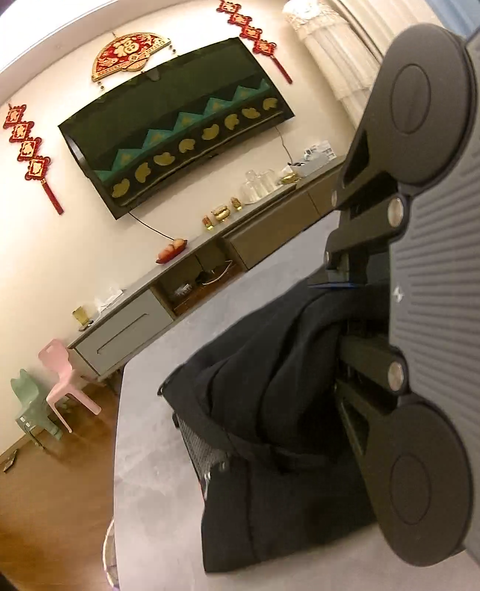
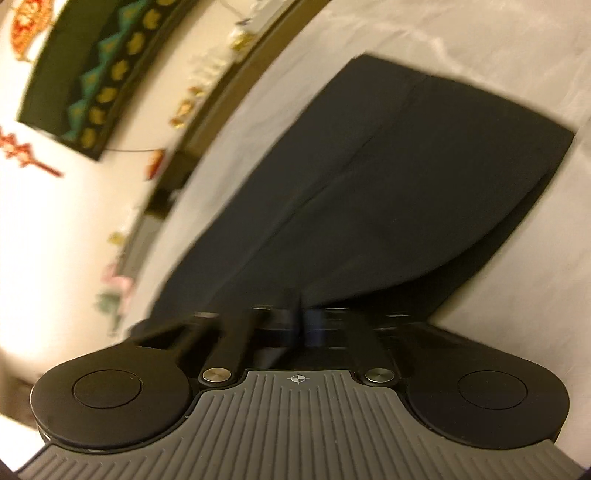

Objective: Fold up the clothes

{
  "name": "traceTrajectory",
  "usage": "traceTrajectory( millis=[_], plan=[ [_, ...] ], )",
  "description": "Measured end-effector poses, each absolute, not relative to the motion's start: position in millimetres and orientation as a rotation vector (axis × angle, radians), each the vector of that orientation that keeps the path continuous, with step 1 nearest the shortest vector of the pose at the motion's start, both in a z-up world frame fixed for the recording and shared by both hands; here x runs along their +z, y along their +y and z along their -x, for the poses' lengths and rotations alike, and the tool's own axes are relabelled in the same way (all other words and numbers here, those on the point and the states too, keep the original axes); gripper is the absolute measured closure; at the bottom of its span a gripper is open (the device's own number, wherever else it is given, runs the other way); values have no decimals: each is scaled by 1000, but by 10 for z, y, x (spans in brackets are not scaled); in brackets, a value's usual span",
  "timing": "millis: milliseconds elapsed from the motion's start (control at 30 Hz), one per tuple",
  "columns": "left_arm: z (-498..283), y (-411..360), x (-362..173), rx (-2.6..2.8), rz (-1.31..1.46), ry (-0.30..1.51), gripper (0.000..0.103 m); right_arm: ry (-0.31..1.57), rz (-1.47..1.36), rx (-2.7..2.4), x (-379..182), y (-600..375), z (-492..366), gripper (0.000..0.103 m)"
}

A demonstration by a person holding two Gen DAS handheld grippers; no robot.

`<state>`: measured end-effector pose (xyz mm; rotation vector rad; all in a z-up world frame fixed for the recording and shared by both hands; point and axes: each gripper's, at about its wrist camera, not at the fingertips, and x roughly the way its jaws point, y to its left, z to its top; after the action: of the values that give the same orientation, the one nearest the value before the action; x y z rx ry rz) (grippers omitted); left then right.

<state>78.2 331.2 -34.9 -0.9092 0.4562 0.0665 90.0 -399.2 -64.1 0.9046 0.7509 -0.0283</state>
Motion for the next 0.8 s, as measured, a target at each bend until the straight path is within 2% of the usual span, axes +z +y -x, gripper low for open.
traceTrajectory(
  millis=[100, 200, 333, 633, 733, 767, 800],
  plan=[
    [-593, 3304, -454, 159, 850, 531, 99, 705, -871, -65, -524, -4065, -783, 103],
    [-712, 3203, -589, 197, 714, 692, 97, 755, -875, -107, -625, -4184, -764, 103],
    [-836, 3126, -752, 249, 654, 802, 94, 754, -835, -107, -635, -4232, -763, 103],
    [-1045, 3000, -757, 193, 658, 768, 93, 703, -783, -205, -700, -4528, -715, 103],
    [-770, 3148, -703, 250, 748, 694, 84, 724, -725, -199, -658, -4467, -595, 103],
    [-705, 3203, -699, 272, 778, 673, 77, 732, -710, -195, -641, -4442, -550, 97],
    [-647, 3292, -708, 301, 816, 649, 76, 727, -707, -208, -618, -4444, -494, 92]
  ],
)
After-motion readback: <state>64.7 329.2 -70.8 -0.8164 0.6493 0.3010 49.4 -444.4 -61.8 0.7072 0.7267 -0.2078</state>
